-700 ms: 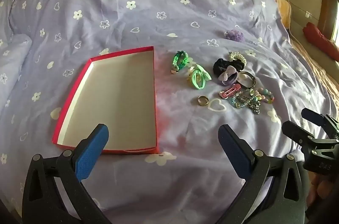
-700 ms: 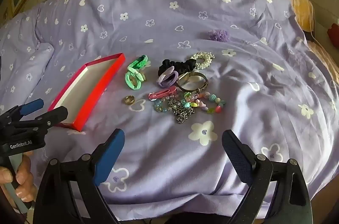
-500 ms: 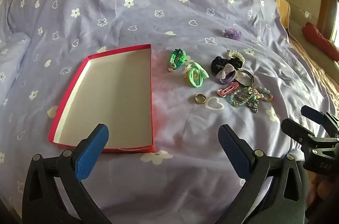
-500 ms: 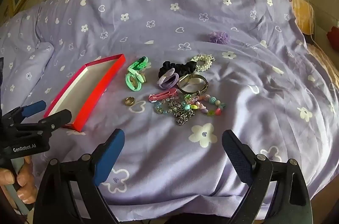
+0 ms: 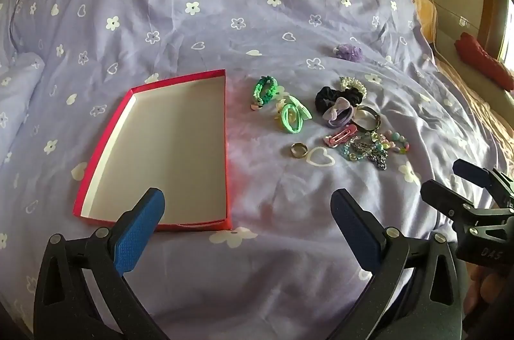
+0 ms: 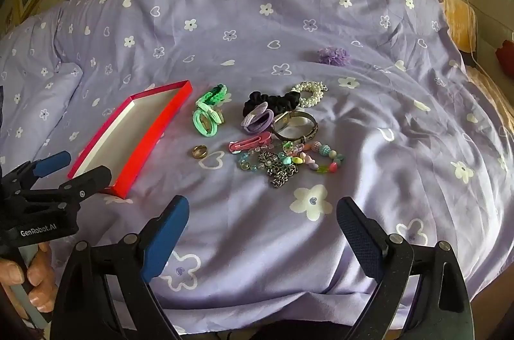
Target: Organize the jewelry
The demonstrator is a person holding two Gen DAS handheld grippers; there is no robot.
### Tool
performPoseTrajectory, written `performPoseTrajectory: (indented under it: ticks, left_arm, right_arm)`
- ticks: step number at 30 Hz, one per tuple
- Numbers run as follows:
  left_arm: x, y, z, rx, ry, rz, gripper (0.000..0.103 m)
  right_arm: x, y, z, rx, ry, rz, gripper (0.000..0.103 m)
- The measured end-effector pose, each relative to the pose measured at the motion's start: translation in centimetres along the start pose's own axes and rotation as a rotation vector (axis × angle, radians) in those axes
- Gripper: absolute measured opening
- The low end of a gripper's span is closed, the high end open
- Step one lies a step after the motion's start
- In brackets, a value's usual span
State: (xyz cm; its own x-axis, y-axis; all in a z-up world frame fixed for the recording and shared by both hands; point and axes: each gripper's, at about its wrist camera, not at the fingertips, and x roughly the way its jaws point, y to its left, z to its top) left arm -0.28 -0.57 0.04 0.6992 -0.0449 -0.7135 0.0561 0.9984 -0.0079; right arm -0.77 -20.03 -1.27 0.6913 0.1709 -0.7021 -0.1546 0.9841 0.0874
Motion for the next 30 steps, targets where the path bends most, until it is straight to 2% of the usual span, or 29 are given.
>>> performPoseTrajectory:
  ticks: [30]
  left_arm:
    - [-0.08, 0.43, 0.07, -0.002, -0.009, 0.01, 0.103]
  right_arm:
    - [-0.71, 0.3, 0.03, 0.002, -0.021, -0.002, 0.094]
